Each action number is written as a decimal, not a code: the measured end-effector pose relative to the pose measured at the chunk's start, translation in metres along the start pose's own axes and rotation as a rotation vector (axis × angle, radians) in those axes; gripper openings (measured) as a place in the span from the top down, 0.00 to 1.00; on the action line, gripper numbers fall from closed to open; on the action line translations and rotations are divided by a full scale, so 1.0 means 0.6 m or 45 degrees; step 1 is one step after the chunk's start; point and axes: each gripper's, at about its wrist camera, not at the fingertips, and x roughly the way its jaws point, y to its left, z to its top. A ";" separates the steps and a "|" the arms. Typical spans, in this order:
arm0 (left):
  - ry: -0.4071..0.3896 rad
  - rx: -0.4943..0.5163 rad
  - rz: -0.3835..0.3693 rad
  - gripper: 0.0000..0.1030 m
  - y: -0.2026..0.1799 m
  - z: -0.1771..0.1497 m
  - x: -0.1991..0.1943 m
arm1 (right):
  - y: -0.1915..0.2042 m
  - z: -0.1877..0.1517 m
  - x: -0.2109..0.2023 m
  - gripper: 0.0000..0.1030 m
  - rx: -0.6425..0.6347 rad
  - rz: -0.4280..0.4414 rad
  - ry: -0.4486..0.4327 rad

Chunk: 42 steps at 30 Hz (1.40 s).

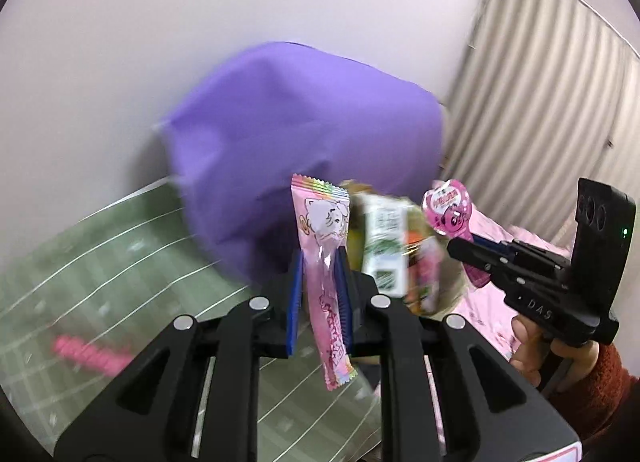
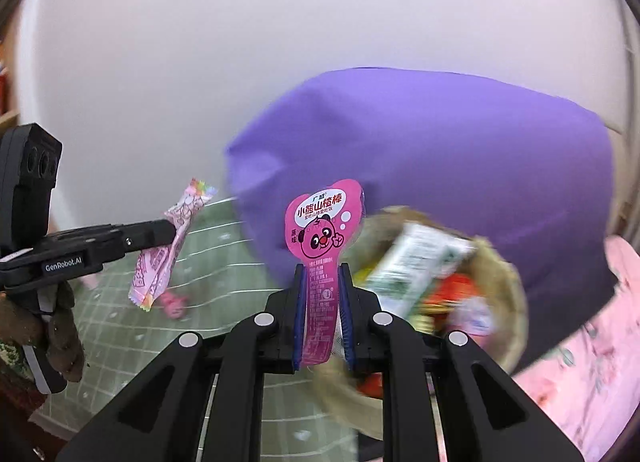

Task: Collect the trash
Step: 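Carry both candies over the trash bag and open both grippers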

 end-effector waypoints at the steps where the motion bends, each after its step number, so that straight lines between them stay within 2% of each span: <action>1: 0.017 0.016 -0.031 0.86 -0.010 0.008 0.016 | -0.021 -0.002 -0.005 0.84 0.031 -0.028 0.003; 4: 0.090 0.058 -0.105 0.86 -0.038 0.031 0.079 | -0.079 -0.012 -0.006 0.84 0.120 -0.065 0.024; 7: 0.161 0.089 -0.132 0.86 -0.055 0.045 0.144 | -0.130 -0.024 0.014 0.84 0.161 -0.056 0.049; 11: 0.206 0.125 -0.048 0.86 -0.073 0.039 0.207 | -0.167 -0.033 0.059 0.84 0.101 0.044 0.102; 15: 0.227 0.081 0.032 0.85 -0.073 0.032 0.243 | -0.188 -0.032 0.103 0.84 -0.003 0.094 0.163; 19: 0.260 0.024 0.093 0.85 -0.072 0.028 0.264 | -0.199 -0.036 0.115 0.84 0.023 0.148 0.184; 24: 0.263 0.045 0.127 0.73 -0.090 0.026 0.264 | -0.194 -0.037 0.124 0.83 0.044 0.155 0.194; 25: 0.256 0.041 0.124 0.69 -0.096 0.024 0.254 | -0.193 -0.040 0.121 0.83 0.058 0.153 0.194; 26: 0.239 0.037 0.112 0.60 -0.096 0.023 0.247 | -0.191 -0.042 0.117 0.80 0.076 0.146 0.191; 27: 0.223 0.033 0.102 0.53 -0.095 0.022 0.244 | -0.186 -0.046 0.112 0.70 0.086 0.141 0.180; 28: 0.192 0.027 0.085 0.43 -0.092 0.022 0.235 | -0.182 -0.047 0.108 0.64 0.086 0.137 0.171; 29: 0.171 0.021 0.070 0.39 -0.090 0.022 0.227 | -0.177 -0.048 0.105 0.57 0.083 0.123 0.162; 32: 0.116 -0.008 0.046 0.36 -0.078 0.022 0.189 | -0.163 -0.048 0.090 0.56 0.082 0.103 0.152; 34: 0.061 -0.031 0.065 0.34 -0.072 0.019 0.144 | -0.147 -0.042 0.070 0.54 0.059 0.034 0.121; 36: 0.029 -0.071 0.068 0.33 -0.063 0.007 0.089 | -0.129 -0.034 0.045 0.53 0.044 0.026 0.088; 37: 0.019 -0.069 0.087 0.33 -0.060 0.003 0.067 | -0.118 -0.031 0.031 0.53 0.031 0.015 0.073; 39: -0.009 -0.056 0.191 0.33 -0.062 -0.016 0.014 | -0.097 -0.029 0.007 0.53 0.020 0.010 0.043; 42: -0.018 -0.126 0.279 0.33 -0.047 -0.050 -0.057 | -0.051 -0.035 -0.036 0.53 0.003 0.053 0.027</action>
